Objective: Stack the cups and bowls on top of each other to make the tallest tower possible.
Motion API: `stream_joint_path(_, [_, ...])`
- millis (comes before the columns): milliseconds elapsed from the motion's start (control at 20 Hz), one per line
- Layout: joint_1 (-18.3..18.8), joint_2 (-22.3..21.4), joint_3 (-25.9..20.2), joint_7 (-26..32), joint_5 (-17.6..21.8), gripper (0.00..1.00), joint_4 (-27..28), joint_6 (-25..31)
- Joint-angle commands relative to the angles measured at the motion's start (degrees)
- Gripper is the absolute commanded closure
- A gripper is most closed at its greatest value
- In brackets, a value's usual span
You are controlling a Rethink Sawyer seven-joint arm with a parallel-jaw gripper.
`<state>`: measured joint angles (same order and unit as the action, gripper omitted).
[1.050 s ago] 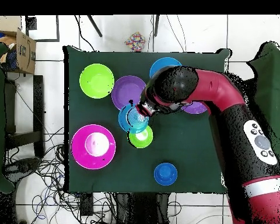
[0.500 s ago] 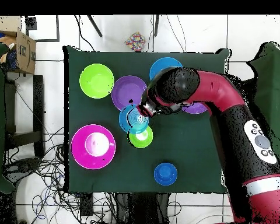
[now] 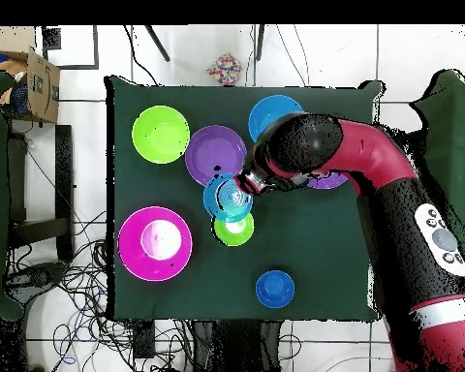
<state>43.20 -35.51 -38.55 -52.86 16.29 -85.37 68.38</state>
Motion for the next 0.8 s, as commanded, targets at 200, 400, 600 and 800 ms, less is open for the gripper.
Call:
stream_joint_path(200, [0.9, 2.3, 3.3, -1.8, 2.0, 1.0, -2.9, 0.8])
stream_joint_path(400, [1.4, 2.6, 3.2, -1.9, 2.0, 1.0, -3.7, 0.1])
stream_joint_path(600, [2.2, 2.4, 3.1, -2.4, 1.8, 1.0, -5.3, -1.4])
stream_joint_path(800, [2.8, 2.3, 2.8, -2.4, 1.9, 1.0, -6.2, -2.0])
